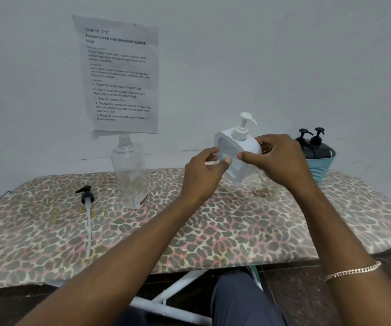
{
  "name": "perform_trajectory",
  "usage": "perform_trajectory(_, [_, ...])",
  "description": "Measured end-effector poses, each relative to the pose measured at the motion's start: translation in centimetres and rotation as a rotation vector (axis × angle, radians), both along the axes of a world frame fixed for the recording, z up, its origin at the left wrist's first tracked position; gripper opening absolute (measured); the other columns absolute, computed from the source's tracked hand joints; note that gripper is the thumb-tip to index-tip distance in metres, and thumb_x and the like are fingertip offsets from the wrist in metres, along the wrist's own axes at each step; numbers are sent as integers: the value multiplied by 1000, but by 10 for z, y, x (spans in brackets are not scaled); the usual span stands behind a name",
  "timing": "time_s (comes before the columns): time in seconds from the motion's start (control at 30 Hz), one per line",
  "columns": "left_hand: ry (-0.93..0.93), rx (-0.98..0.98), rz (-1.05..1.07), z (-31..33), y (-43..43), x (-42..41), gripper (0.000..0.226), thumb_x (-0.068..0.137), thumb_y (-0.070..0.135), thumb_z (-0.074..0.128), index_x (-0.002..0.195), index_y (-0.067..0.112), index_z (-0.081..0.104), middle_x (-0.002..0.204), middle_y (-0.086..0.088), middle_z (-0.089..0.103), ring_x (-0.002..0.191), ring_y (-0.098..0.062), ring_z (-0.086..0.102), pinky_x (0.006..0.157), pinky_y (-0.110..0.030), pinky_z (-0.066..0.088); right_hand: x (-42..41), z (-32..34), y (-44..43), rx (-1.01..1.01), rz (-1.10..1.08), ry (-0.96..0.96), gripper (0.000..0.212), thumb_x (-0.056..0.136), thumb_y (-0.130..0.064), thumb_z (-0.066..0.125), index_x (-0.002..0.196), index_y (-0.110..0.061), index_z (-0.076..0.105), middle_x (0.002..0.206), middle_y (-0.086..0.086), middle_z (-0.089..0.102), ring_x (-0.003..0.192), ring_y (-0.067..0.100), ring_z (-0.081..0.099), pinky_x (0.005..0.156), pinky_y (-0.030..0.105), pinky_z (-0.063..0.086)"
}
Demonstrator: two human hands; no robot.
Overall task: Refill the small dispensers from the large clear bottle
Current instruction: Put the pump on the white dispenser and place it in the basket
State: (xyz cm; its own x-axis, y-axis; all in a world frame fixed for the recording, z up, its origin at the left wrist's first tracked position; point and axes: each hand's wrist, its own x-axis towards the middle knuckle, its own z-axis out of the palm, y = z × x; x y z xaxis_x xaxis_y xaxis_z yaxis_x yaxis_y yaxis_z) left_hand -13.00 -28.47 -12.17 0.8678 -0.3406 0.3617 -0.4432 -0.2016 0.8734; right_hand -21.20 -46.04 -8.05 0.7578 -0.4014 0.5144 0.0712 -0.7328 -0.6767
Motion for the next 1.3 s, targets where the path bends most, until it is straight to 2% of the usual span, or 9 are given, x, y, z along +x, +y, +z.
perform_trajectory(0.1, [38,-7,-84,24,-32,7,53,99,40,72,147,21,60,137,-5,65,122,-20,66,104,-48,57,3,19,-22,-43,-56,-33,38,78,-38,90,107,-14,83,84,-5,72,72,-6,63,61,21,51])
perform_trajectory(0.23, [17,36,-170,52,-73,20,50,102,38,67,149,21,58,138,-7,64,126,-21,63,106,-48,56,12,41,-54,-62,-156,-57,30,78,-36,87,92,-10,83,85,11,78,75,25,72,65,39,57])
perform_trajectory(0.37, [88,41,-269,77,-115,34,49,106,31,62,152,17,54,135,-11,65,120,-25,67,100,-48,60,29,47,-85,-74,-243,-48,37,78,-39,86,82,-3,78,79,18,74,74,33,69,62,46,53])
perform_trajectory(0.57, [213,23,-348,76,-165,53,47,105,34,64,146,11,59,131,-8,68,114,-22,70,100,-45,61,49,26,-122,-38,-321,-41,53,79,-48,85,60,-9,55,55,-1,50,50,12,41,45,26,25])
perform_trajectory(0.87, [245,62,-292,33,-208,82,39,96,33,76,124,7,72,113,-12,77,100,-27,77,96,-49,62,70,-18,-145,-53,-394,35,56,81,-54,82,58,-21,44,60,-5,46,52,4,41,44,20,19])
perform_trajectory(1.0, [264,76,-258,14,-215,89,28,93,29,80,105,4,75,99,-16,79,98,-33,77,95,-52,61,73,-38,-143,-79,-367,50,50,82,-44,80,62,-25,38,66,-6,43,56,5,38,48,22,17])
perform_trajectory(1.17, [215,126,-199,9,-221,92,12,86,18,83,84,6,79,82,-11,78,80,-26,76,89,-50,62,78,-51,-144,-122,-396,121,34,87,-38,79,89,-9,61,90,8,64,79,24,58,56,28,30])
perform_trajectory(1.23, [196,177,-198,10,-222,94,14,84,14,83,78,2,78,75,-11,76,71,-21,69,87,-49,62,79,-53,-142,-150,-404,162,36,90,-39,78,98,-6,65,99,11,68,92,31,63,69,35,44])
perform_trajectory(1.3, [178,221,-184,11,-222,94,14,81,9,83,76,-2,76,73,-14,73,69,-20,65,85,-49,62,79,-56,-139,-202,-433,216,40,93,-40,76,106,-3,66,111,15,67,105,36,60,84,40,45])
